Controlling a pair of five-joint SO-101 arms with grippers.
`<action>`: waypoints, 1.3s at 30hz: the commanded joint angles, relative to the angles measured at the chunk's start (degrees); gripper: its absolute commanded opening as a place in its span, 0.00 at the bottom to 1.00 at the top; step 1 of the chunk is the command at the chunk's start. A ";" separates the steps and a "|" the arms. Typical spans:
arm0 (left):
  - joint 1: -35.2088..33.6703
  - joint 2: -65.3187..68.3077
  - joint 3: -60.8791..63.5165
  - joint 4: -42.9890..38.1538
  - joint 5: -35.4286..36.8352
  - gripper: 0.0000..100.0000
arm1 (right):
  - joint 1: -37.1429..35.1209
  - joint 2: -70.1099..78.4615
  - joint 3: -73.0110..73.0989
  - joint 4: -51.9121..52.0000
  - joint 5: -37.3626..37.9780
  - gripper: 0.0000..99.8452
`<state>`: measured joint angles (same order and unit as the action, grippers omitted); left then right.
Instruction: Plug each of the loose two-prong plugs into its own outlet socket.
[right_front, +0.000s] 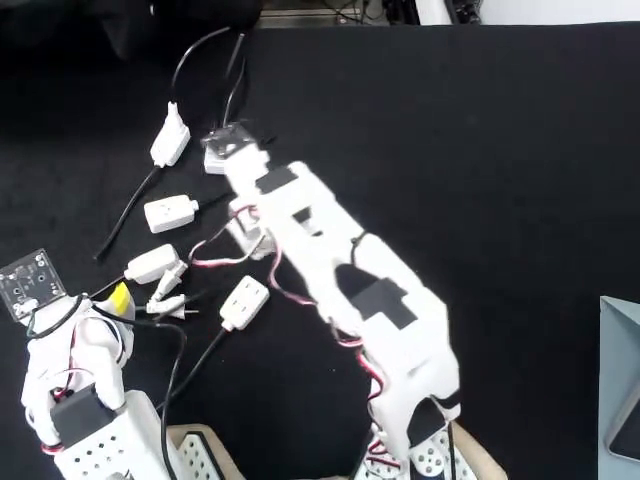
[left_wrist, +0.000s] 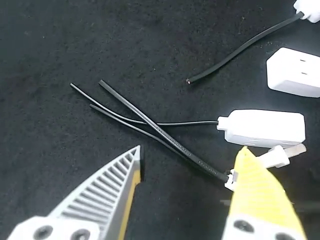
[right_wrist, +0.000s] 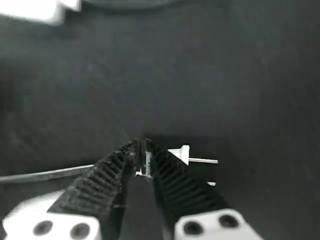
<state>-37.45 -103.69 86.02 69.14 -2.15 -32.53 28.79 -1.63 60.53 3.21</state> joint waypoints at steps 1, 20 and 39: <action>-0.48 -0.44 -0.31 -0.97 0.00 0.29 | 3.08 -8.13 -0.66 11.87 1.14 0.01; -0.40 -0.44 0.40 -1.32 0.00 0.29 | 11.96 -37.23 23.34 16.88 43.60 0.05; -0.40 -0.44 0.75 -1.05 -3.08 0.29 | 4.92 -16.75 18.15 5.71 52.13 0.29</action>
<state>-37.45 -103.69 86.81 69.14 -4.79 -25.67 10.59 21.14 66.86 54.73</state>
